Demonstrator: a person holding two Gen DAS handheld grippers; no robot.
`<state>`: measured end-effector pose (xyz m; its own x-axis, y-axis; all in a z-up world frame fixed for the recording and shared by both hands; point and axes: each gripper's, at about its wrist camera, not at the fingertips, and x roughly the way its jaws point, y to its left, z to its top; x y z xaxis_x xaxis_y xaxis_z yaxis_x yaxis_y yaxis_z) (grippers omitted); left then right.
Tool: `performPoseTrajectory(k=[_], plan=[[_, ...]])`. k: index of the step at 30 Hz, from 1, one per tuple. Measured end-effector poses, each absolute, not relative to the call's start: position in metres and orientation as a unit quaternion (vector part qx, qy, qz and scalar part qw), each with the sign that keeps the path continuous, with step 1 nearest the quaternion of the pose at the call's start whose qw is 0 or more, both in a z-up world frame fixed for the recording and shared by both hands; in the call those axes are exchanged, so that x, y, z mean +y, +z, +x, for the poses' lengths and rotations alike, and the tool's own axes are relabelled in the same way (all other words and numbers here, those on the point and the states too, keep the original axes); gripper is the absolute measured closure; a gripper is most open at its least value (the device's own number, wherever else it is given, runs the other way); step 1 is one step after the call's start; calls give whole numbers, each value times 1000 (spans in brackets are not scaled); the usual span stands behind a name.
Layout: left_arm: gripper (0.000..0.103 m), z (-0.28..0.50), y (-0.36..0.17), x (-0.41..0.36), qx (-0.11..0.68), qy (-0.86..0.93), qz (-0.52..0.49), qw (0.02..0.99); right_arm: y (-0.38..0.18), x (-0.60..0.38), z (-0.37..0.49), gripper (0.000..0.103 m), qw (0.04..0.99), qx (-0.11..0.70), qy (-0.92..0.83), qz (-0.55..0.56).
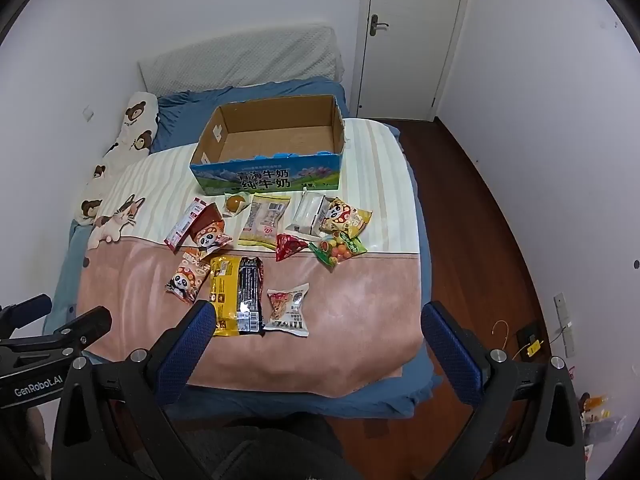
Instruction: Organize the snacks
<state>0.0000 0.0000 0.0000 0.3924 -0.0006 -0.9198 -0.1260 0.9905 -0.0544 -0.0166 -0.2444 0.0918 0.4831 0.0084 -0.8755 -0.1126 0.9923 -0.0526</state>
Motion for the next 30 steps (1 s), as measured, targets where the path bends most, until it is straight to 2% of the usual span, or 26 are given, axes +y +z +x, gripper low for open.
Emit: performPoseTrajectory(k=[30], plan=[[0, 4, 9, -3, 545, 40, -51, 836, 95, -247, -10, 0, 859, 509, 35, -47]])
